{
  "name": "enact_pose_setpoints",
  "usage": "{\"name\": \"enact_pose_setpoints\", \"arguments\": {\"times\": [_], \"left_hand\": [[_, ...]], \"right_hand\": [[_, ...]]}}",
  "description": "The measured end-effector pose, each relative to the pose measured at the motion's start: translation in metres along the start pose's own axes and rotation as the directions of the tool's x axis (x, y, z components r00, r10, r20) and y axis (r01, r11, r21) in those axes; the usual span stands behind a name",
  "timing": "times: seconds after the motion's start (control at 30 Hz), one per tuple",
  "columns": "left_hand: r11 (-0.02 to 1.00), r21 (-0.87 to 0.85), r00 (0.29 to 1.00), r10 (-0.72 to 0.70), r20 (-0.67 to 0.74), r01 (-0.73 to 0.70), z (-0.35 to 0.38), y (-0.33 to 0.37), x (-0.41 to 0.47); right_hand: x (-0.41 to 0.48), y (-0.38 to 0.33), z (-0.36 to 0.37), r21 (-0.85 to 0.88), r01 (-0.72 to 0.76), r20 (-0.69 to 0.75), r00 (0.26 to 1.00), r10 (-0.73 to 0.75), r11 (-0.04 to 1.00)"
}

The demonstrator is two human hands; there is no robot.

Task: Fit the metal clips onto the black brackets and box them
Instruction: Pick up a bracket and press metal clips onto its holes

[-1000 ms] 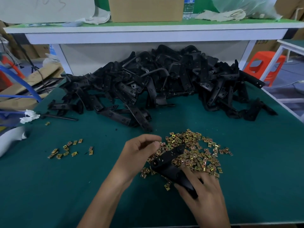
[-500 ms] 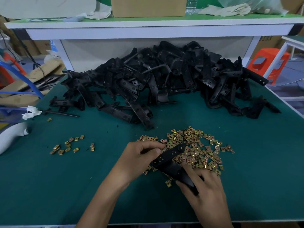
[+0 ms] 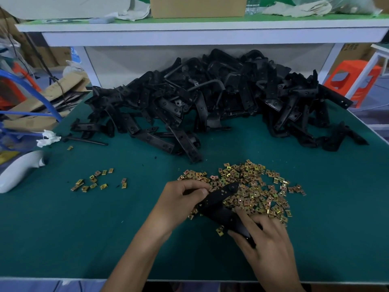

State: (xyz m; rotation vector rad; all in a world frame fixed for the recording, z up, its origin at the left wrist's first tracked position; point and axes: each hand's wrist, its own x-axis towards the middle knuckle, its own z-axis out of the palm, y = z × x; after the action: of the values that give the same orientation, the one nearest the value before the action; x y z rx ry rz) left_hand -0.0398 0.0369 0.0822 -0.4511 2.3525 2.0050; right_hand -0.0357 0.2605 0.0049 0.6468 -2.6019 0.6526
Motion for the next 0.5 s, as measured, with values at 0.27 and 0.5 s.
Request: {"name": "enact_pose_setpoints", "arguments": {"times": [0.27,0.5], "left_hand": [[0.992,-0.051,0.993,0.116,0.032,-0.115,0.004,-0.002,-0.008],[0.972,0.026,0.972,0.233,-0.032,-0.232,0.006,-0.004,-0.012]], "right_hand": [[-0.002,-0.001,0.0,0.024,-0.028,-0.008,1.0,0.029,0.999],[-0.004,-0.002,0.0,0.059,-0.055,-0.001,0.998,0.055,0.997]]}}
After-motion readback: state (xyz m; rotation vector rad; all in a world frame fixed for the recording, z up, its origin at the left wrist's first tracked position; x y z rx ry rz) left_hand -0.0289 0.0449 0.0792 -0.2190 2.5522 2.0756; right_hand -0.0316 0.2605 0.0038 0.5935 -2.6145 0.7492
